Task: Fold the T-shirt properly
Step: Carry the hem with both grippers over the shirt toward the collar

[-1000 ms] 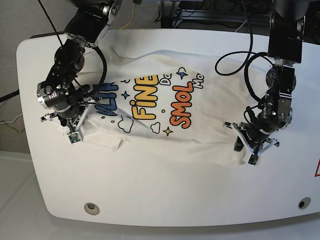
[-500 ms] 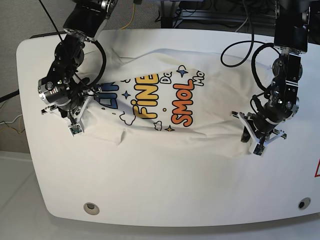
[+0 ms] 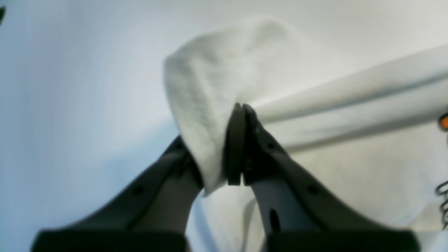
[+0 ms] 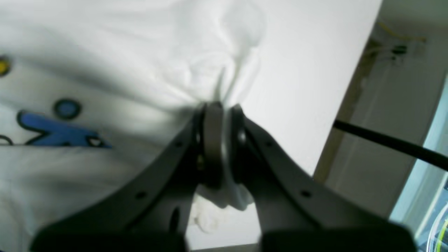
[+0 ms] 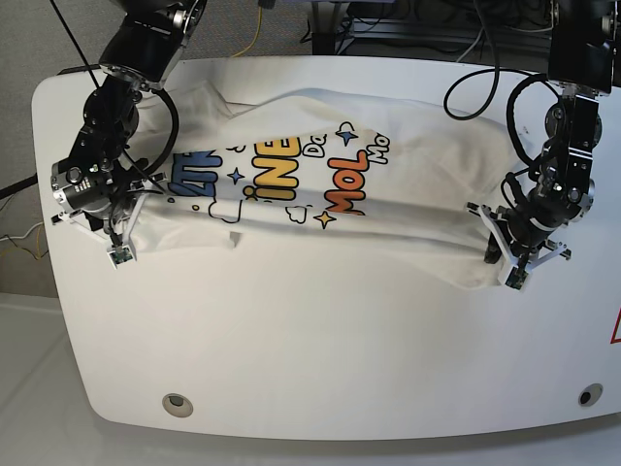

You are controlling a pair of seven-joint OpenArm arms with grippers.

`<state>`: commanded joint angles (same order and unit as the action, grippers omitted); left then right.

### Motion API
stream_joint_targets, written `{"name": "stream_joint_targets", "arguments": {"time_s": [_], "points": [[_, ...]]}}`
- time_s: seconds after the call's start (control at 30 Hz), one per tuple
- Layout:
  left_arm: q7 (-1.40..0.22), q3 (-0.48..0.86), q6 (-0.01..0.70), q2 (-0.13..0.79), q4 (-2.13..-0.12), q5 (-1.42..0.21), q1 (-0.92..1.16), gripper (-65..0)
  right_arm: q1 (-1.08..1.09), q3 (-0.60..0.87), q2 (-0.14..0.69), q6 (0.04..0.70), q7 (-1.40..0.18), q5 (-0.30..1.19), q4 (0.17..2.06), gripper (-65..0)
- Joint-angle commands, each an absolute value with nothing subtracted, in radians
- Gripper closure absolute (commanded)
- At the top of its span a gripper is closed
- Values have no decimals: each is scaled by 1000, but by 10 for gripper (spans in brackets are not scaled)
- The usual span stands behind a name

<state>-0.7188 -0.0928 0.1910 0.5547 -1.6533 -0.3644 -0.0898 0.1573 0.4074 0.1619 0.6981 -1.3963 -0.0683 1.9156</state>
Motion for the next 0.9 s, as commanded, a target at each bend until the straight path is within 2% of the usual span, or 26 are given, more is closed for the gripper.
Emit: {"name": "stream_joint_targets", "arguments": {"time_s": [0.47,0.9], "points": [[-720,-88,191,568,-1653,-364,-61,-29,111,406,163,698,-1396,-67,1934,-23],[-720,-87,191,570,-1647,-363,-50,-29,10,311,163,698,-1396,-68,1934,-23]]}}
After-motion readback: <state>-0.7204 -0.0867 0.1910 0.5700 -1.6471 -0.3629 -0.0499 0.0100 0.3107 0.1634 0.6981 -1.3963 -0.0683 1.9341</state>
